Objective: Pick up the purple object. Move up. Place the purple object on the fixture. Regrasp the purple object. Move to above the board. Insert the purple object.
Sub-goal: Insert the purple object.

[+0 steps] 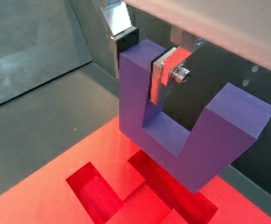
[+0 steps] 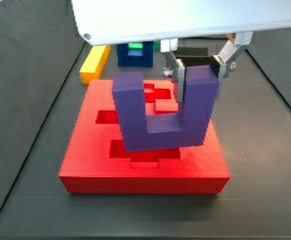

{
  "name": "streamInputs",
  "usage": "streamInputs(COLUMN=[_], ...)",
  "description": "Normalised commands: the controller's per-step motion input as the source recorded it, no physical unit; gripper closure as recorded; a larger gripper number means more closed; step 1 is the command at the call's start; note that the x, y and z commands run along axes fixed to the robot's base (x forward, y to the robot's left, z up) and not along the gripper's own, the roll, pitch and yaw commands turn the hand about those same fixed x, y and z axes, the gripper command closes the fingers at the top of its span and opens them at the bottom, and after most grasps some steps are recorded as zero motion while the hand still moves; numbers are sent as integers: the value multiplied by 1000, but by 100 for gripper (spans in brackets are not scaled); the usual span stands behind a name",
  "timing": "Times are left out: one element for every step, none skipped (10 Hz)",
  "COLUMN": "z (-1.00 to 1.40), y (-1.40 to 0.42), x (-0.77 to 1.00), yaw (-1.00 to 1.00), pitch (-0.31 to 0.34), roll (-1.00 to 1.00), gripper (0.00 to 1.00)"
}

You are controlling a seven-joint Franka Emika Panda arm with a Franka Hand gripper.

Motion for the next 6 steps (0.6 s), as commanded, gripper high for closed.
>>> streamInputs(z=[-114,-106,-120,-220,-311,-291], y=[177,257,263,137,0,-49], x=[-77,0,-137,-174,-140,-206], yaw=[29,0,0,-37,-51,-71], pitch=[0,3,0,0,0,0], roll=[0,-57,-56,-100,-120,-113], gripper=[100,100,100,100,100,100])
